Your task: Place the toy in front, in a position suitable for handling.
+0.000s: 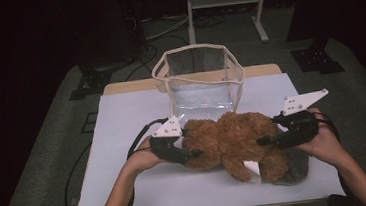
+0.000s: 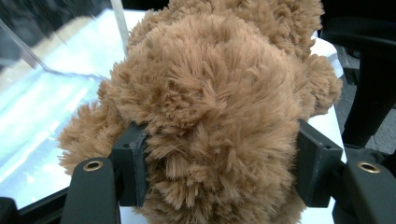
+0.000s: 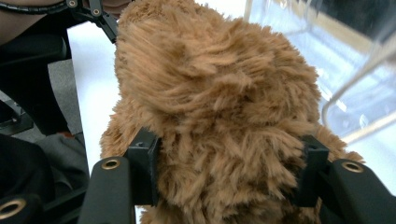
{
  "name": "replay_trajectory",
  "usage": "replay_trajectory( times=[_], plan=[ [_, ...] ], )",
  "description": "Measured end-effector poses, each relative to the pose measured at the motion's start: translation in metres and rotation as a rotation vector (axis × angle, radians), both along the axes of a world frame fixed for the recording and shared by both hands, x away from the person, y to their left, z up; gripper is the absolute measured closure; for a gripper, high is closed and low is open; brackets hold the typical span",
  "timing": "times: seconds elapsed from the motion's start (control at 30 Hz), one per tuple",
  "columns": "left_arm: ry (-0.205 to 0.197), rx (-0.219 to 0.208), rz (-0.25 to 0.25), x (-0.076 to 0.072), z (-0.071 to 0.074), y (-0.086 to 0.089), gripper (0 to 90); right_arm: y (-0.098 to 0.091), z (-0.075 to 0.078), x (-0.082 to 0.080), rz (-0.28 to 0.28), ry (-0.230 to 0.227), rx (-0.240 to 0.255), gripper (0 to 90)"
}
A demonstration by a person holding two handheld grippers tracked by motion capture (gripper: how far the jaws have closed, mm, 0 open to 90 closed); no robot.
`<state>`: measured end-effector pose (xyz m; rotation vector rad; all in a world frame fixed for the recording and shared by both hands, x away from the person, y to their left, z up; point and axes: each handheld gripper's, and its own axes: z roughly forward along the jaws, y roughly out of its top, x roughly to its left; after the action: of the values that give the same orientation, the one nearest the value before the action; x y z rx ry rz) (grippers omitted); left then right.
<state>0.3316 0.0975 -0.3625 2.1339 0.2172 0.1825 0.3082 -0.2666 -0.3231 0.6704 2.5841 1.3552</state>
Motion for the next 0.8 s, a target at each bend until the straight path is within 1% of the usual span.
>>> replay_trajectory(
  times=[0.1,0.17,0.2,0.23,0.3,0.4,0.47,0.5,0.57,0.63,0.7,0.8],
  plan=[
    [0.017,0.022,0.008,-0.001,-0.009,0.002,33.4,0.001,-0.016,0.002,0.002,0.034,0.001,40.6],
    [0.019,0.042,0.018,-0.003,-0.011,0.009,33.4,0.005,-0.025,0.005,0.012,0.056,0.015,40.4],
    [0.022,0.039,0.028,-0.005,-0.012,0.012,33.4,0.009,-0.028,0.006,0.022,0.063,0.021,40.4],
    [0.023,0.048,0.039,-0.006,-0.012,0.016,33.4,0.012,-0.03,0.007,0.026,0.066,0.025,40.3],
    [0.011,0.064,0.047,-0.01,-0.011,0.024,33.4,0.022,-0.035,0.01,0.042,0.075,0.029,40.1],
    [0.008,0.088,0.067,-0.015,-0.012,0.036,33.4,0.037,-0.043,0.013,0.067,0.086,0.026,40.1],
    [0.02,0.099,0.08,-0.019,-0.016,0.048,33.4,0.046,-0.049,0.015,0.083,0.098,0.029,40.1],
    [0.019,0.106,0.088,-0.02,-0.018,0.053,33.3,0.052,-0.054,0.016,0.09,0.11,0.037,40.1],
    [0.027,0.098,0.103,-0.022,-0.022,0.06,33.0,0.06,-0.062,0.016,0.106,0.118,0.045,39.4],
    [0.03,0.089,0.103,-0.024,-0.025,0.065,31.2,0.062,-0.068,0.016,0.105,0.121,0.042,37.5],
    [0.026,0.085,0.102,-0.023,-0.025,0.063,28.8,0.06,-0.07,0.016,0.1,0.128,0.044,35.0],
    [0.015,0.075,0.096,-0.021,-0.021,0.062,23.7,0.053,-0.069,0.016,0.09,0.132,0.059,30.6]
  ],
)
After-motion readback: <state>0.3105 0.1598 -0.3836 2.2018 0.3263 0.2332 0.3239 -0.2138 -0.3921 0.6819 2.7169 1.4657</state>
